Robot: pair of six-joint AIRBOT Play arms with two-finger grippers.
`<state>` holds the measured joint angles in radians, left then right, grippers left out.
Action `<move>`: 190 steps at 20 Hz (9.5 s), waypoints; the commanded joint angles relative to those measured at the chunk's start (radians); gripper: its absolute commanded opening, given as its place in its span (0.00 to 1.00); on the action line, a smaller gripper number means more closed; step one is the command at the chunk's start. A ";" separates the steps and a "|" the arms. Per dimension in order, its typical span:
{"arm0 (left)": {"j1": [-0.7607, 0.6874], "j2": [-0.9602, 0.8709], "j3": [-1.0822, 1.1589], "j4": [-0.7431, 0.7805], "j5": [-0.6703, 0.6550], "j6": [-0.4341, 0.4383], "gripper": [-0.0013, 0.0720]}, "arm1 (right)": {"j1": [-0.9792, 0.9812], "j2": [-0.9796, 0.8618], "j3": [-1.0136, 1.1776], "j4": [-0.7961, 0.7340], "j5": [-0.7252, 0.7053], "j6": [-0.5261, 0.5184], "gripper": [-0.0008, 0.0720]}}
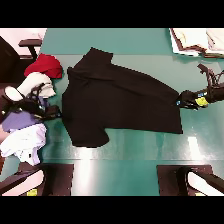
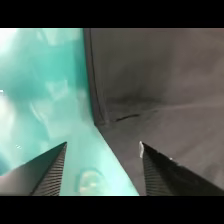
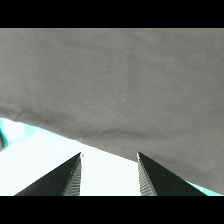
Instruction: Fold the shirts.
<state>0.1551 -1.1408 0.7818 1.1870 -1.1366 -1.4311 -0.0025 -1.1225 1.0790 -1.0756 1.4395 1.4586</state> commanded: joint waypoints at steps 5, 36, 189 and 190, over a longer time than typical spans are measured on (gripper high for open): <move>0.003 0.021 -0.172 -0.225 0.185 0.077 0.74 | 0.000 0.015 -0.020 0.011 -0.007 -0.001 0.54; 0.003 0.212 -0.082 -0.251 0.118 0.079 0.05 | -0.365 0.030 -0.574 0.113 -0.288 -0.043 0.57; -0.076 -0.150 0.339 -0.270 0.101 0.052 0.05 | -0.325 -0.467 0.171 0.069 -0.031 -0.242 0.79; -0.101 -0.150 0.338 -0.269 0.121 0.052 0.05 | -0.342 -0.489 0.151 0.096 -0.026 -0.258 0.78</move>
<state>0.0792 -1.2888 1.1137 0.9581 -1.0344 -1.3865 -0.2733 -1.5810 1.2892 -1.0378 1.3918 1.2419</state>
